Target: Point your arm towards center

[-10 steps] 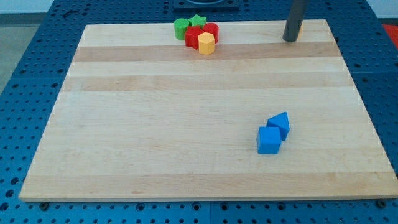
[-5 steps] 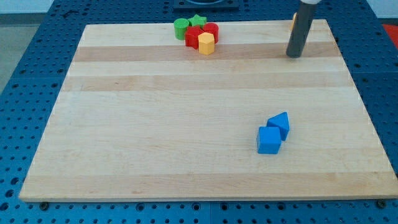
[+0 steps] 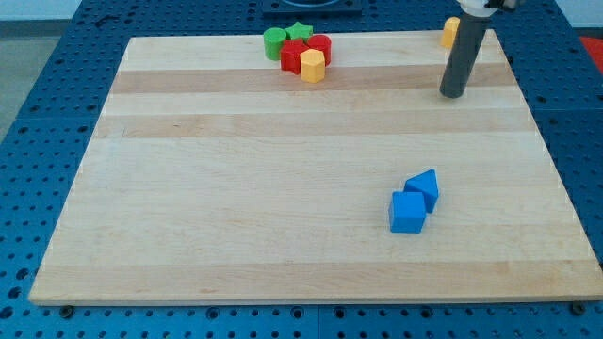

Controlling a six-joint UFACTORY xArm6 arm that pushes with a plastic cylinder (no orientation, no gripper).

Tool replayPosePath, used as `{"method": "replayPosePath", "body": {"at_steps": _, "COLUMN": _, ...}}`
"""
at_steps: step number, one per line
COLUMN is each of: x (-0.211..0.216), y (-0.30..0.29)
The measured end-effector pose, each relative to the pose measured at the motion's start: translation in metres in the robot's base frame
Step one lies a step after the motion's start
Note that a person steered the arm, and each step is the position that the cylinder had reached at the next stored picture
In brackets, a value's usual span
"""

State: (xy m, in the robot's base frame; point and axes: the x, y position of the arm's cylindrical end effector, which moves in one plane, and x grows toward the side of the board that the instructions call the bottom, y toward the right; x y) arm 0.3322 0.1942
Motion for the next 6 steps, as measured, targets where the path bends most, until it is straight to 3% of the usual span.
{"method": "replayPosePath", "body": {"at_steps": 2, "x": 0.011, "y": -0.037}}
{"method": "replayPosePath", "body": {"at_steps": 6, "x": 0.088, "y": -0.199}}
